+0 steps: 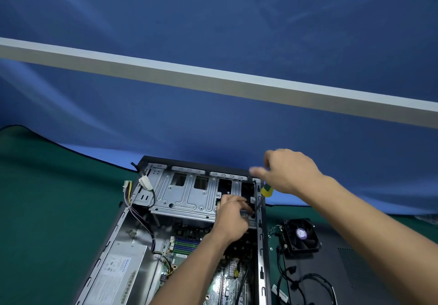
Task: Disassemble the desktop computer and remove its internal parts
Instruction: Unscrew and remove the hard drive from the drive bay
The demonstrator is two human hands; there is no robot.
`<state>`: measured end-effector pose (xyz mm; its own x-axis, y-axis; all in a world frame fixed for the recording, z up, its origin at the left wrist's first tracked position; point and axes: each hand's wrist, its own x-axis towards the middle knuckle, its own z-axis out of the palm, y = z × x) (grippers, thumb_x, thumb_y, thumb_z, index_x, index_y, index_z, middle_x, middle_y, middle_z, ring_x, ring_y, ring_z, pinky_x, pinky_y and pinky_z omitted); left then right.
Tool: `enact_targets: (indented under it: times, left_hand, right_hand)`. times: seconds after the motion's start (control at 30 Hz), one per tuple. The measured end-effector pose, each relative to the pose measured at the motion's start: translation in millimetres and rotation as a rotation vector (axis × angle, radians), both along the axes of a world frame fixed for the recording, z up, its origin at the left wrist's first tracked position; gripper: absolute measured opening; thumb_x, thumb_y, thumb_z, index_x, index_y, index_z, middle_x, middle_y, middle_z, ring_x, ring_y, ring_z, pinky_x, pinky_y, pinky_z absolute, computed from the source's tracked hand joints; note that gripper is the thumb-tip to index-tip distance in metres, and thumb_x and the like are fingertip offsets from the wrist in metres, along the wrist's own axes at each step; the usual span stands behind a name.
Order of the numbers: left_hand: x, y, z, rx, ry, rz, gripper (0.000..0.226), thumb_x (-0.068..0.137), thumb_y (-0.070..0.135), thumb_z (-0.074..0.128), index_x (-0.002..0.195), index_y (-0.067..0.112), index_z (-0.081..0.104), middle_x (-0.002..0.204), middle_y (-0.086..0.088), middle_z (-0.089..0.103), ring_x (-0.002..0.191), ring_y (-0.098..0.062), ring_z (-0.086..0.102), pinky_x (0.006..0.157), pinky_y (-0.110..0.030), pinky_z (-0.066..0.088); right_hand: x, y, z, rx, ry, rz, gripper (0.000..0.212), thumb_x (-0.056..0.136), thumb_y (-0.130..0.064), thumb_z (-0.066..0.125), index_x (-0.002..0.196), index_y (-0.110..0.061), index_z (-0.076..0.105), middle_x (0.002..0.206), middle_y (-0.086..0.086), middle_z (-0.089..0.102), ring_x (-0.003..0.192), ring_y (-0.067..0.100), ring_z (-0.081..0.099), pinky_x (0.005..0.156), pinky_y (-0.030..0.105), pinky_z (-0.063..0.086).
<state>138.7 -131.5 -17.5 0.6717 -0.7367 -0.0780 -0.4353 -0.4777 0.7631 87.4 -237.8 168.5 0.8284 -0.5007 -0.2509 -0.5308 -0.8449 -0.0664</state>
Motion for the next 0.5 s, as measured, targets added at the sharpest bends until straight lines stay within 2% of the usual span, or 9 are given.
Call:
enact_targets:
  times: [0.03,0.1,0.17,0.23,0.3,0.37,0.4,0.47,0.5]
  left_hand:
    - [-0.4,0.0,0.1,0.001,0.000,-0.004,0.025,0.083,0.005,0.057,0.097,0.020,0.073,0.121,0.009,0.054,0.120,-0.012,0.034,0.104,-0.028,0.028]
    - [-0.9,-0.2,0.9,-0.002,-0.008,-0.021,0.024,0.083,0.006,0.058,0.097,0.020,0.073,0.120,0.009,0.055,0.119,-0.013,0.033,0.104,-0.030,0.028]
    - [-0.7,-0.3,1.3,-0.003,-0.007,-0.019,0.024,0.082,0.007,0.060,0.097,0.020,0.073,0.119,0.009,0.055,0.119,-0.013,0.033,0.104,-0.030,0.028]
    - [-0.1,-0.4,0.4,-0.003,-0.003,-0.005,0.023,0.082,0.008,0.060,0.096,0.021,0.073,0.118,0.011,0.054,0.119,-0.012,0.033,0.104,-0.028,0.028]
    - [-0.2,-0.5,0.1,0.002,-0.008,-0.009,0.021,0.082,0.011,0.061,0.096,0.022,0.073,0.119,0.011,0.054,0.119,-0.011,0.033,0.104,-0.029,0.027]
    - [-0.3,-1.0,0.7,0.003,-0.019,-0.019,0.020,0.083,0.013,0.063,0.097,0.023,0.073,0.119,0.010,0.054,0.118,-0.012,0.033,0.103,-0.029,0.027]
    - [-0.4,-1.2,0.8,0.006,-0.024,-0.018,0.019,0.083,0.015,0.063,0.097,0.023,0.073,0.119,0.010,0.054,0.118,-0.012,0.033,0.102,-0.029,0.027]
    - [-0.5,-1.3,0.5,0.011,-0.027,-0.006,0.018,0.083,0.017,0.064,0.097,0.024,0.073,0.119,0.011,0.054,0.117,-0.011,0.033,0.102,-0.027,0.028]
    - [-0.5,-1.4,0.1,0.009,-0.028,-0.004,0.018,0.083,0.017,0.063,0.097,0.025,0.074,0.118,0.011,0.054,0.117,-0.011,0.033,0.102,-0.027,0.028]
  right_hand:
    - [0.0,-0.7,-2.3,-0.031,-0.026,-0.001,0.022,0.097,-0.033,0.043,0.091,-0.012,0.048,0.093,0.003,0.055,0.077,0.026,0.049,0.055,0.031,0.035]
    - [0.0,-0.8,-2.0,0.051,-0.051,0.002,0.011,0.093,-0.019,0.046,0.102,-0.013,0.048,0.102,0.004,0.055,0.083,0.026,0.051,0.061,0.032,0.039]
    - [-0.4,0.1,0.3,0.110,-0.027,0.004,0.023,0.089,-0.023,0.052,0.110,-0.016,0.044,0.107,0.002,0.050,0.090,0.025,0.051,0.069,0.032,0.042]
    - [-1.7,0.1,-0.2,0.009,-0.018,-0.013,0.022,0.094,-0.035,0.047,0.102,-0.014,0.045,0.096,0.003,0.053,0.082,0.026,0.050,0.062,0.032,0.037]
    - [-2.1,-2.8,-3.4,0.018,-0.050,-0.014,0.012,0.095,-0.024,0.044,0.100,-0.013,0.044,0.094,0.005,0.053,0.080,0.027,0.051,0.059,0.033,0.039]
    - [-2.3,-2.4,-0.2,0.170,-0.051,-0.003,0.021,0.088,-0.014,0.050,0.107,-0.017,0.043,0.107,0.003,0.049,0.092,0.026,0.052,0.073,0.035,0.045]
    - [-2.4,-2.2,0.6,0.192,-0.032,-0.013,0.024,0.088,-0.018,0.054,0.108,-0.019,0.042,0.108,0.002,0.048,0.095,0.025,0.051,0.076,0.035,0.045]
    - [-4.1,0.4,0.0,0.055,0.005,-0.018,0.023,0.093,-0.035,0.052,0.102,-0.015,0.043,0.095,0.002,0.049,0.088,0.027,0.050,0.064,0.032,0.040]
    - [-5.1,1.6,-1.5,-0.022,-0.002,-0.015,0.021,0.095,-0.033,0.048,0.098,-0.013,0.042,0.090,0.003,0.050,0.082,0.028,0.050,0.058,0.031,0.036]
